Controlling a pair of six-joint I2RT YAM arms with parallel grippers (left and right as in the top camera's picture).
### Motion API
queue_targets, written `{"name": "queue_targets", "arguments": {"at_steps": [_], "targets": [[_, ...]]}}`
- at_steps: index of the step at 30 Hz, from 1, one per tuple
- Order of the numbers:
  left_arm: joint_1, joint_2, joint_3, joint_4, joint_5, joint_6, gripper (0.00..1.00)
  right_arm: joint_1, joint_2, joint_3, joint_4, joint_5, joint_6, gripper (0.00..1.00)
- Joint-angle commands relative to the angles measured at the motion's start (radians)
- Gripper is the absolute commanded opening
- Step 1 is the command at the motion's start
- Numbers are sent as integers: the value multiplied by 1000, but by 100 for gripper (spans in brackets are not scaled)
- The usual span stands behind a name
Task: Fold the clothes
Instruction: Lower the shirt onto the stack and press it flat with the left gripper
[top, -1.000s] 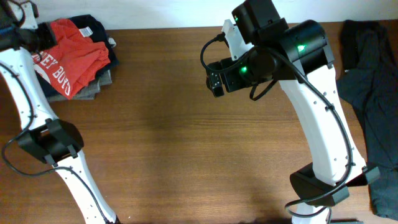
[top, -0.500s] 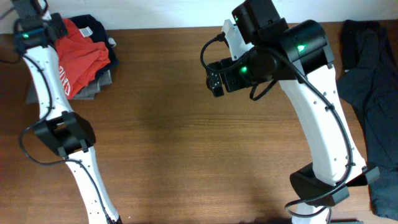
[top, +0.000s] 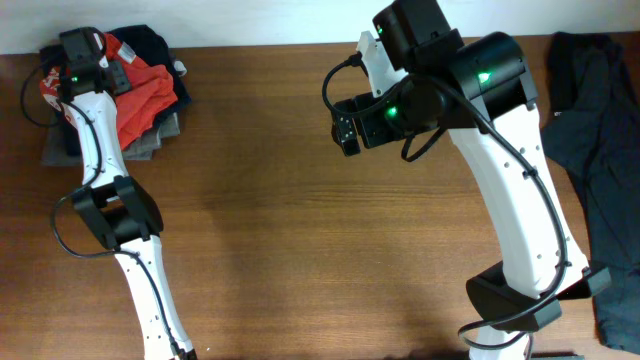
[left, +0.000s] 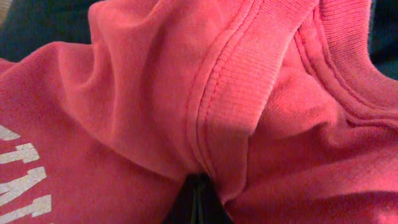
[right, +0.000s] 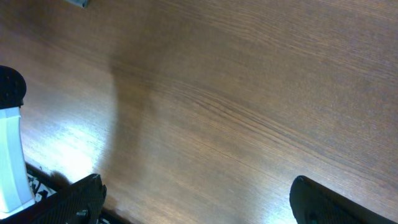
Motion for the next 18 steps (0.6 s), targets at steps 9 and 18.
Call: {"name": "queue_targets", "arguments": {"at_steps": [9,18], "targets": [[-95,-251,155,-279,-7,-10,1,8,-26,1,-6,-6,-4,99],[-145,-281,145,-559,-8,-14,1,8,-26,1,-6,-6,-5,99]]}}
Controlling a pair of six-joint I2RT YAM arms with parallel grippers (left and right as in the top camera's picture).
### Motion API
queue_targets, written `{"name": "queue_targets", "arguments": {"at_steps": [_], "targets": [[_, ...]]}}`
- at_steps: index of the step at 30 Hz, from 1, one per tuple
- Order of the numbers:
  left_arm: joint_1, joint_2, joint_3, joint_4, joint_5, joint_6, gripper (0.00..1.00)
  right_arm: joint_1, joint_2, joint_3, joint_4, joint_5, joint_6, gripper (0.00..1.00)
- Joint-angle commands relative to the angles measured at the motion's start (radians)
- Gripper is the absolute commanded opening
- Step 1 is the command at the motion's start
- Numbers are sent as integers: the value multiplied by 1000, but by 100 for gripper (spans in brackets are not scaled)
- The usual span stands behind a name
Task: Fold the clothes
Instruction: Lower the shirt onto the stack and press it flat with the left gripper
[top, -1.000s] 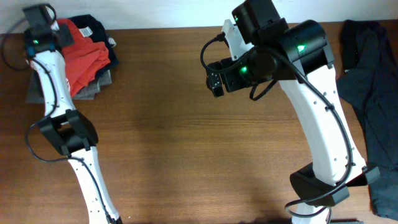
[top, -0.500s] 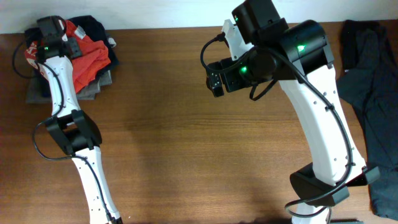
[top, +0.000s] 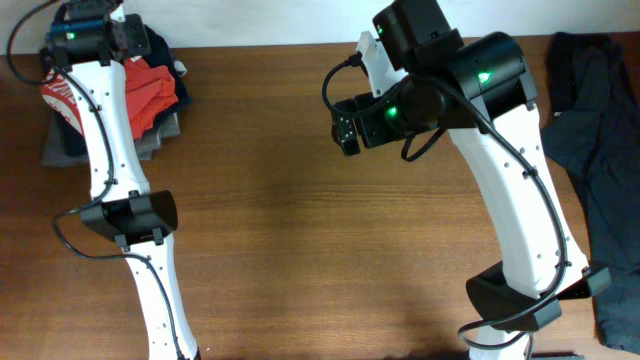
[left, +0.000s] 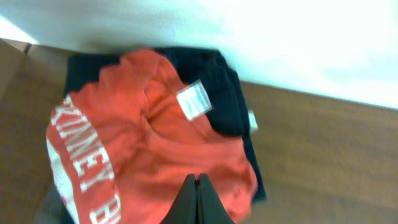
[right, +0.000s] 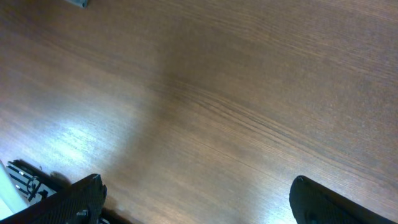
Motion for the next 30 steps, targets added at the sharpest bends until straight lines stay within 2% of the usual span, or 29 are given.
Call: {"name": "queue_targets", "arguments": {"at_steps": [1,6,14,26,30], "targets": [[19,31,-23,-90,-2,-21,1,8,-26,1,-6,-5,-5,99],[23,34,-23,-182,-7,-51,1,8,-26,1,-6,-5,-19,99],[23,87,-23,-116,-58,-63,1,8,-26,1,-6,-5,-19,99],[32,313,-23,-136,-64,-127,1,8,-26,1,-6,-5,-23,99],[31,323,-20,-142,-63,-148,1,8,-26,1,-6,0,-23,99]]}}
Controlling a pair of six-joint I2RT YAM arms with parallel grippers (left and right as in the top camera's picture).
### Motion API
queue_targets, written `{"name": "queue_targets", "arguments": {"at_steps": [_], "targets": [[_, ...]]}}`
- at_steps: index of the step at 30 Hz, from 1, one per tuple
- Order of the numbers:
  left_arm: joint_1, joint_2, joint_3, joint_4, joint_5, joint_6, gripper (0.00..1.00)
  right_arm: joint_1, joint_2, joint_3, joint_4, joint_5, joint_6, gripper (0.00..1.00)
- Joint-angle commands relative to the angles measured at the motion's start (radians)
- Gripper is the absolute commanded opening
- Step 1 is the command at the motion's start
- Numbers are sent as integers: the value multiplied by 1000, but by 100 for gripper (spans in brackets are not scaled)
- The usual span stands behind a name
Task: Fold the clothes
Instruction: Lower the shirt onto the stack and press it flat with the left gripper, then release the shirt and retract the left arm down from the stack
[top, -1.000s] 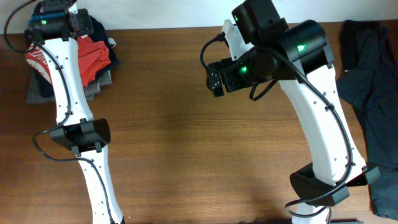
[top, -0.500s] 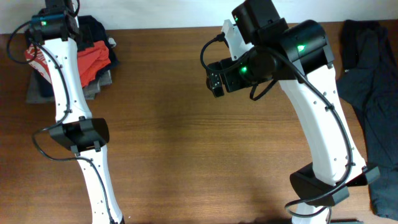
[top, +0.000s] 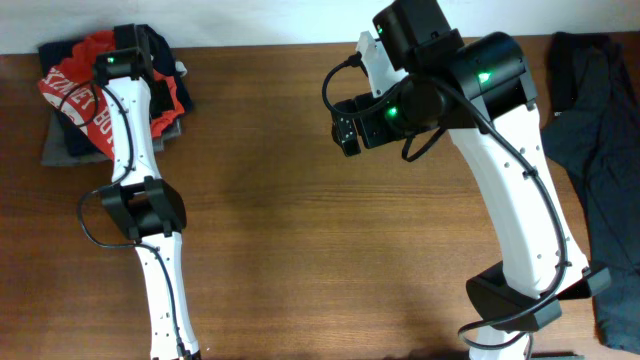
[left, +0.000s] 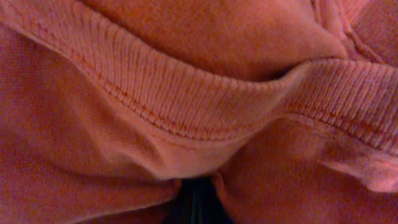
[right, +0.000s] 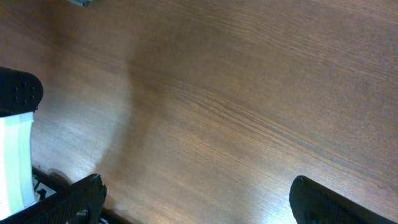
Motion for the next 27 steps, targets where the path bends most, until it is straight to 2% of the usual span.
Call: {"name": "queue_targets", "arguments": {"at_steps": [1,14,18,19,20,21,22,27], "targets": [[9,11,14,-18,-10,-32,1,8,-26,1,-6,11,-13,99],[-11,-283,51,-67,2,-32,1,8,-26,2,-5,25,-13,99],[-13,-369,51,-120,108,-31,10,6,-27,17,5,50,-8,99],[-13,-391,51,-134,138,-31,15,6,-27,29,5,75,-8,99],[-13,-403,51,-143,159,-31,24,6,-28,35,4,89,-8,99],[-13,-417,51,-153,186,-31,76,6,-29,46,2,114,-8,99],[-13,-431,51,-164,237,-31,99,6,-32,59,-3,147,-8,99],[-13,-459,51,-214,440,86,98,6,-73,65,-6,180,-9,99]]}}
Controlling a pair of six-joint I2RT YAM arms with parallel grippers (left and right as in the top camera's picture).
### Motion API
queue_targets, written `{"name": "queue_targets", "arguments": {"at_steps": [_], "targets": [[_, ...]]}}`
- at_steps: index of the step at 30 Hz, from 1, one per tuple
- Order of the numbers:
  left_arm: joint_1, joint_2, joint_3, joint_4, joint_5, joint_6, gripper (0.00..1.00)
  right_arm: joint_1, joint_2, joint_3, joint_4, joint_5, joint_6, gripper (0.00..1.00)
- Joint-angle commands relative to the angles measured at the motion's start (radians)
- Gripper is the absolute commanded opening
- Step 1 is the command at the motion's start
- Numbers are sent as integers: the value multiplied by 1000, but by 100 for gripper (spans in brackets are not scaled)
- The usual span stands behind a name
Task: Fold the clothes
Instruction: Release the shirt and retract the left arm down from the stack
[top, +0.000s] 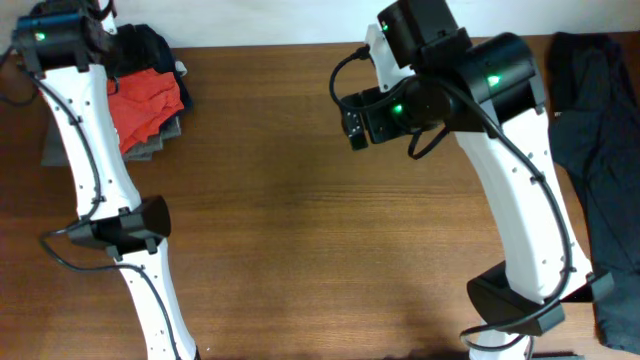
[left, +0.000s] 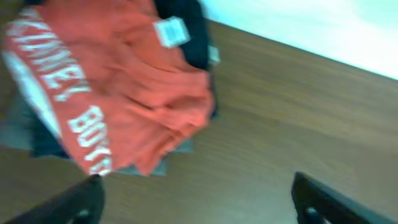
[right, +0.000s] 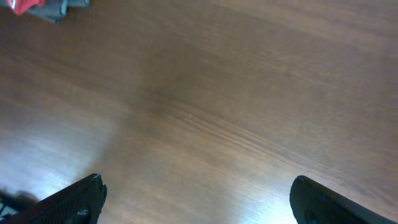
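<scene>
A red shirt with white lettering (top: 146, 100) (left: 112, 93) lies crumpled on top of a stack of grey and dark garments (top: 152, 146) at the table's far left corner. My left gripper (top: 85, 35) (left: 199, 199) hangs above and behind that stack, open, with nothing between its fingers (left: 78, 200). Over the middle of the table, my right gripper (top: 352, 130) (right: 199, 196) is raised and open, with only bare wood below it. A heap of dark clothes (top: 600, 150) lies unfolded at the right edge.
The brown wooden table (top: 300, 250) runs to a white wall at the back. A navy garment with a white tag (left: 186, 25) sticks out behind the red shirt. The right arm's base (top: 520, 300) stands at the front right.
My left gripper was shut, buried in the red shirt's cloth; now it is open and raised clear of the stack. The red shirt lies bunched toward the stack's right side. The right gripper shifted slightly.
First my left gripper was shut down in the red shirt on the stack. Then it was above the stack, still shut. Then it was shut in the red cloth again, with the lettering spread leftward. Now it is open above. The right gripper stayed open over the table.
</scene>
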Motion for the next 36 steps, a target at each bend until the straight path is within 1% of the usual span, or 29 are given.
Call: {"name": "queue_targets", "arguments": {"at_steps": [1,3,8,11,12,14,18,20,22,23,25,27,30,36], "targets": [[-4,-28,5,-33,198,95,98,6,-70,26,-6,57,-7,99],[-4,-53,5,-54,213,95,98,6,-112,26,-6,57,-7,99],[-11,-181,5,-57,213,95,99,6,-248,10,-6,57,-7,99],[-27,-273,5,-57,205,95,99,6,-356,-56,-6,70,-6,99],[-39,-308,5,-57,204,96,99,6,-389,-88,-6,87,0,99],[-55,-351,4,-57,202,100,99,6,-475,-191,-6,171,66,99],[-105,-415,4,-57,193,99,99,6,-603,-367,-6,278,159,99],[-171,-430,4,-57,146,95,99,6,-677,-458,-6,327,211,99],[-223,-430,0,-57,106,95,99,6,-706,-489,-6,345,211,99],[-269,-430,-8,-57,44,85,99,6,-723,-504,-6,352,211,99],[-317,-430,-11,-57,-43,58,99,6,-742,-516,-6,361,212,99],[-354,-432,-11,-57,-96,56,99,6,-750,-517,-6,375,211,99],[-396,-445,-11,-57,-106,57,99,6,-756,-517,-6,410,211,99],[-397,-520,-11,-57,-113,80,99,6,-756,-517,-6,430,211,99]]}}
